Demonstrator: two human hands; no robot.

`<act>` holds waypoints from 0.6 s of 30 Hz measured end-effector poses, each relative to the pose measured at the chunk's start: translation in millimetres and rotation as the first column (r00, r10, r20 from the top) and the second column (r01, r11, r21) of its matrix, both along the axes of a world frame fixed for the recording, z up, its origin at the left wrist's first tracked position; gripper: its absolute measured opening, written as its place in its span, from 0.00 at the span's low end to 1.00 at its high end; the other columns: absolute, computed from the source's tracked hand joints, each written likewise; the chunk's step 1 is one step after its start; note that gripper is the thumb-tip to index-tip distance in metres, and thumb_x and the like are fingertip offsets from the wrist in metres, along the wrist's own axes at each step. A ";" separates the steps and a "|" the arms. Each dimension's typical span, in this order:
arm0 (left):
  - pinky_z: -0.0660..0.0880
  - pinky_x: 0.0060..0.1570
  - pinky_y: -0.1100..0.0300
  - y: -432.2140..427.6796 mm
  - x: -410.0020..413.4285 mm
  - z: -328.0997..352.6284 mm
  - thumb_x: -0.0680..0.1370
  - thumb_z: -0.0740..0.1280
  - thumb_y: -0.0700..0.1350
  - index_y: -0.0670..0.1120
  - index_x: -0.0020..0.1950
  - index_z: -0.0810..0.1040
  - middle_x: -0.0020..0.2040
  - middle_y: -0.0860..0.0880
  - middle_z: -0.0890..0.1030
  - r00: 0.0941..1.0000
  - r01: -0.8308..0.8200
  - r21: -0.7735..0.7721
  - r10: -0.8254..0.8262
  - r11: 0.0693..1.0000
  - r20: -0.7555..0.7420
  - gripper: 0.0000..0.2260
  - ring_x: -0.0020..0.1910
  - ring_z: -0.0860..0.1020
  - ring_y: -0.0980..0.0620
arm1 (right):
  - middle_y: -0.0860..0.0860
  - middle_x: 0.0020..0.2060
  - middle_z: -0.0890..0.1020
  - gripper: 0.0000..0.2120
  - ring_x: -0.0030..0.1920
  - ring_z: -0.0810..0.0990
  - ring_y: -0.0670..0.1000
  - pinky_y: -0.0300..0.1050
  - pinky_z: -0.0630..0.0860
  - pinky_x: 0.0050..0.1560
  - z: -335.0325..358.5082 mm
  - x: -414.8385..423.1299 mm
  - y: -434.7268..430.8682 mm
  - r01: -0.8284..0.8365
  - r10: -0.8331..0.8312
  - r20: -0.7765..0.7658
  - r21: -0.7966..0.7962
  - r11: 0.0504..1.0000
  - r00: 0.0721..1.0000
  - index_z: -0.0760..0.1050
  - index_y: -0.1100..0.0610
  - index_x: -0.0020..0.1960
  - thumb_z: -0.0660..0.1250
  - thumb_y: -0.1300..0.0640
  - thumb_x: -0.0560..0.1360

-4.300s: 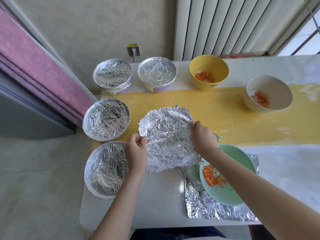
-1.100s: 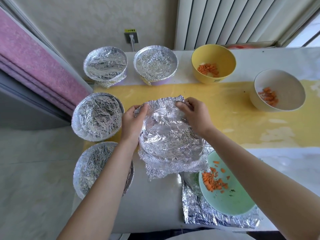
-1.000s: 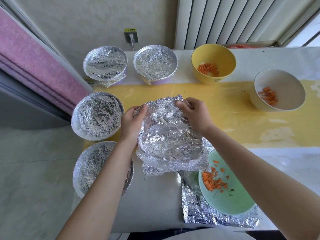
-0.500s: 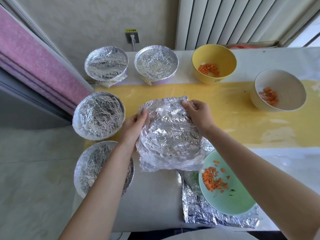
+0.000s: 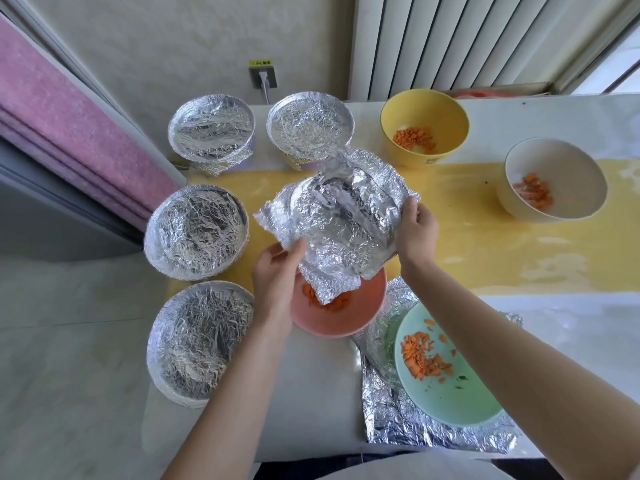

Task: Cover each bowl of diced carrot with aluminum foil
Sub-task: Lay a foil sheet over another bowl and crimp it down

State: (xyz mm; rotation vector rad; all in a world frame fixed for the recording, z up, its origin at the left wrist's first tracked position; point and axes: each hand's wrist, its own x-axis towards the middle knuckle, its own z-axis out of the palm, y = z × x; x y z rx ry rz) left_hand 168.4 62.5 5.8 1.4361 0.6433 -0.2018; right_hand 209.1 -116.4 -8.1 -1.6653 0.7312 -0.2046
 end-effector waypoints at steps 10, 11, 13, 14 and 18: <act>0.56 0.33 0.58 8.7 -10.0 6.6 0.76 0.66 0.43 0.46 0.35 0.62 0.29 0.53 0.60 0.972 0.063 0.327 -0.133 0.943 0.195 0.15 0.29 0.57 0.55 | 0.47 0.29 0.73 0.22 0.26 0.71 0.43 0.38 0.67 0.28 -6.5 -17.6 -24.4 -0.326 0.315 -0.117 -0.083 0.942 0.942 0.71 0.56 0.45 0.59 0.36 0.75; 0.56 0.32 0.58 9.8 -12.2 5.2 0.76 0.66 0.44 0.47 0.34 0.61 0.28 0.54 0.60 0.968 0.067 0.344 -0.145 0.936 0.207 0.17 0.28 0.57 0.56 | 0.48 0.27 0.72 0.21 0.23 0.70 0.43 0.38 0.66 0.27 -4.1 -18.0 -25.0 -0.372 0.357 -0.133 -0.113 0.921 0.924 0.72 0.57 0.41 0.60 0.39 0.76; 0.57 0.29 0.62 11.2 -16.1 1.9 0.77 0.66 0.46 0.47 0.32 0.61 0.24 0.56 0.60 0.965 0.071 0.360 -0.156 0.930 0.212 0.18 0.26 0.57 0.57 | 0.50 0.25 0.69 0.20 0.23 0.68 0.46 0.39 0.64 0.26 -3.1 -20.3 -22.7 -0.430 0.404 -0.165 -0.176 0.886 0.900 0.69 0.58 0.35 0.61 0.43 0.77; 0.57 0.28 0.62 11.9 -17.9 -0.1 0.78 0.65 0.47 0.47 0.32 0.62 0.23 0.56 0.61 0.968 0.066 0.364 -0.148 0.929 0.201 0.18 0.26 0.58 0.57 | 0.51 0.24 0.68 0.20 0.23 0.67 0.48 0.40 0.62 0.26 -4.0 -21.2 -20.5 -0.435 0.403 -0.180 -0.198 0.879 0.897 0.68 0.57 0.34 0.61 0.44 0.77; 0.59 0.31 0.57 14.6 -23.5 -12.8 0.79 0.62 0.51 0.44 0.33 0.64 0.27 0.50 0.64 0.972 -0.001 0.487 -0.113 0.873 0.204 0.17 0.28 0.61 0.50 | 0.51 0.24 0.66 0.20 0.26 0.63 0.50 0.44 0.57 0.28 -8.3 -24.2 -11.1 -0.445 0.380 -0.242 -0.346 0.826 0.893 0.63 0.56 0.32 0.60 0.48 0.79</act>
